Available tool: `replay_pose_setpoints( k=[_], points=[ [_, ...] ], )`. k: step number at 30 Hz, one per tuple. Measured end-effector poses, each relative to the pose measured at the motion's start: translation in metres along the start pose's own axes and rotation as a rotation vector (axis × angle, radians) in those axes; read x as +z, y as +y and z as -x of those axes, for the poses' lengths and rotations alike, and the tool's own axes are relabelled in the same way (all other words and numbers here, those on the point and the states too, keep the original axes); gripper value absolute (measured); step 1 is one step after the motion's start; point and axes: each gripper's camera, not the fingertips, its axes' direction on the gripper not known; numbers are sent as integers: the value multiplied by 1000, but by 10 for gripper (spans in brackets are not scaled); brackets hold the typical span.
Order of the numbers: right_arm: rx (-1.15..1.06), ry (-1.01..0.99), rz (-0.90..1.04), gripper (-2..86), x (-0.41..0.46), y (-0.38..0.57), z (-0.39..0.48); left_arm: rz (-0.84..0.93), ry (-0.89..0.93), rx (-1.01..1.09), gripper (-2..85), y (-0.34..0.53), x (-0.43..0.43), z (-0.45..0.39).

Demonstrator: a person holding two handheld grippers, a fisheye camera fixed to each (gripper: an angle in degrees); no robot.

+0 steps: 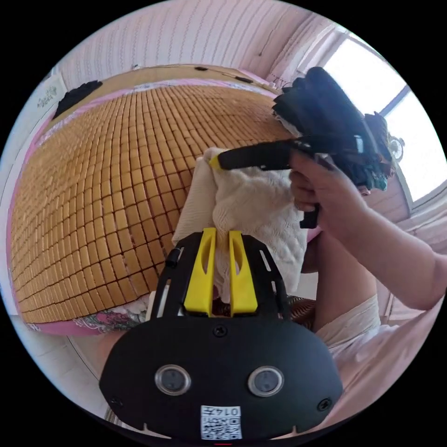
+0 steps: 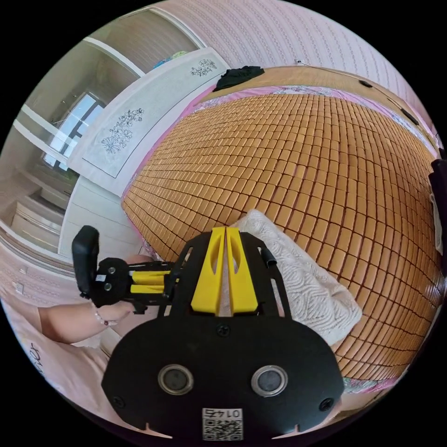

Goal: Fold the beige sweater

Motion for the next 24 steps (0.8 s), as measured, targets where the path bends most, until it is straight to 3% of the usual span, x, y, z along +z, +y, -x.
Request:
replay_pose_setpoints(
  k=[1, 4, 7, 10, 14, 21, 24],
  points=[
    [-27, 5, -58, 8, -20, 9, 6, 79, 64, -55, 50, -2, 29, 20],
    [18, 161, -176, 46, -69, 51, 1, 32, 208, -164, 51, -1, 42, 46],
    [130, 227, -187, 156, -89, 97, -21, 28, 109, -48, 61, -6, 40, 25],
    [315, 58, -104, 207, -69, 120, -54, 45, 32, 17, 87, -15, 35, 5],
    [411, -149, -114, 175, -47, 127, -69, 52, -38, 82, 105, -26, 28, -25],
    [397, -204, -43, 158, -37, 115, -52, -121, -110, 88, 182, -37, 7, -19],
    [370, -220, 36, 144, -28, 102, -40, 26, -32, 31, 184, -54, 57, -2]
  ],
)
